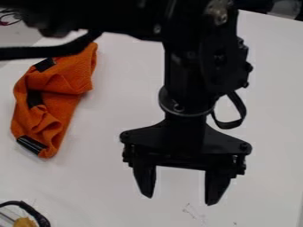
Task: Move the cloth from top left to bottom right
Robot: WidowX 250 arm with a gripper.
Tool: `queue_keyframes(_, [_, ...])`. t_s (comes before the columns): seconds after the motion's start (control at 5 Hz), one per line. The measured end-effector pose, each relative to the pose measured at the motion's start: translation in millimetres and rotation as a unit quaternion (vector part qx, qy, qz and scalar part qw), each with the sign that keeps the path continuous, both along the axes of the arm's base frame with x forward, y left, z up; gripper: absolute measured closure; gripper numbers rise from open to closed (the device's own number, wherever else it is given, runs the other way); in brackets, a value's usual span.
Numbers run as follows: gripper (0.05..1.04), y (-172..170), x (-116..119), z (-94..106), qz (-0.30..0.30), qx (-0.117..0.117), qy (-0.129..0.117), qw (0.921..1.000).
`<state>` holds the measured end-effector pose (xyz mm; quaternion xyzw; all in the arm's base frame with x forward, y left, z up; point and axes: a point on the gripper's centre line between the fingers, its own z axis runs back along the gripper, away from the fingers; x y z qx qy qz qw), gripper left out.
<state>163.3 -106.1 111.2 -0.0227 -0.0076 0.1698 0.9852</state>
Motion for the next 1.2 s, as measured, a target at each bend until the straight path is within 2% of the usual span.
queue_keyframes(0.2, [0.083, 1, -2, -4.3, 0.0, 0.005, 0.009, 1.0])
queue_keyframes(0.4, [0.083, 24, 2, -6.0, 0.035, 0.009, 0.0, 0.9993])
queue_keyframes(0.6, [0.083, 61, 12, -4.2, 0.065, 0.035, -0.003, 0.9973])
queue_keyframes(0.8, [0.083, 110, 35, 5.4, 0.099, 0.058, -0.02, 0.9931])
queue_keyframes(1.0, [0.083, 159, 58, 0.3, 0.121, 0.062, 0.001, 0.9907])
queue_keyframes(1.2, [0.083, 208, 72, -11.2, 0.142, 0.064, -0.003, 0.9878])
